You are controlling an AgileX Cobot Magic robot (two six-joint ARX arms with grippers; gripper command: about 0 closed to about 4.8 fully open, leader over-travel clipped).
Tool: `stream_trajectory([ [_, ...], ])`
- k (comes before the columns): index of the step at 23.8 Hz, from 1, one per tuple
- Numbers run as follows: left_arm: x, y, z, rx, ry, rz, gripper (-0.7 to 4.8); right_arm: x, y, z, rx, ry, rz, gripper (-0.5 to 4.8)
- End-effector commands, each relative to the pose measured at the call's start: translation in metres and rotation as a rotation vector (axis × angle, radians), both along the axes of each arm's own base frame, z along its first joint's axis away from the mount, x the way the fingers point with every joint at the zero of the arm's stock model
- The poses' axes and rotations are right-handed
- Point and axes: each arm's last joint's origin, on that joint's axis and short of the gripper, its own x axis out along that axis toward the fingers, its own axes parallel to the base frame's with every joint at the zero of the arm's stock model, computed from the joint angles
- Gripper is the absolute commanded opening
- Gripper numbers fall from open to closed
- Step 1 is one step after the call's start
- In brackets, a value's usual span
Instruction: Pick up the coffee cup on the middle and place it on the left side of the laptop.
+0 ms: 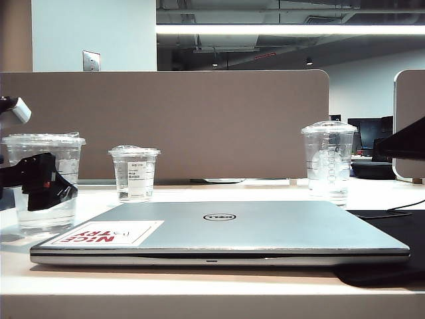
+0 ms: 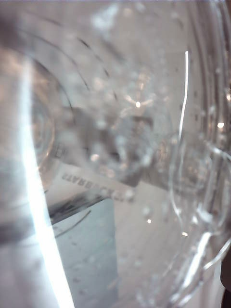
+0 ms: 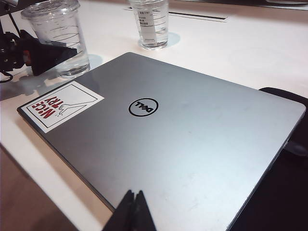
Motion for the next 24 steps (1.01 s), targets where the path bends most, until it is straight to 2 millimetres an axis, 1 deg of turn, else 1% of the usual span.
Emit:
stream_trajectory([
  [1,-0.010,0.002,0.000,-0.001,-0.010,-0.004,4.72,0.000,0.000,0.000,0.008,-0.014,0.001,-0.05],
  [6,-0.029,0.005,0.002,-0.001,-0.008,-0.004,4.79,0.000,0.000,0.001,0.009,-0.015,0.002,-0.05],
  [9,-0.049,0.008,0.008,-0.005,-0.036,-0.001,4.79,-0.001,-0.002,0.004,0.031,-0.052,-0.005,-0.05],
  [11,-0.050,0.007,0.012,-0.018,-0.030,-0.037,4.79,-0.002,-0.005,0.009,0.056,-0.095,-0.030,-0.05],
  [16,-0.055,0.006,0.038,-0.077,-0.183,-0.093,4.79,0.003,-0.022,0.014,0.076,-0.158,-0.201,-0.05],
  [17,-0.056,0.006,0.043,-0.088,-0.208,-0.094,4.42,0.004,-0.026,0.014,0.075,-0.163,-0.237,-0.05],
  [18,-0.059,0.006,0.049,-0.095,-0.235,-0.117,3.92,0.005,-0.029,0.015,0.074,-0.169,-0.273,-0.05],
  [20,-0.064,0.006,0.057,-0.098,-0.255,-0.140,3.42,0.005,-0.035,0.017,0.078,-0.192,-0.331,-0.05],
  [22,-0.070,0.008,0.060,-0.077,-0.236,-0.131,3.21,0.005,-0.039,0.018,0.082,-0.214,-0.368,-0.05],
  [23,-0.072,0.008,0.061,-0.067,-0.228,-0.131,2.96,0.004,-0.040,0.019,0.083,-0.222,-0.380,-0.05],
  [24,-0.076,0.009,0.063,-0.065,-0.216,-0.131,2.13,0.005,-0.041,0.019,0.084,-0.226,-0.390,-0.05],
])
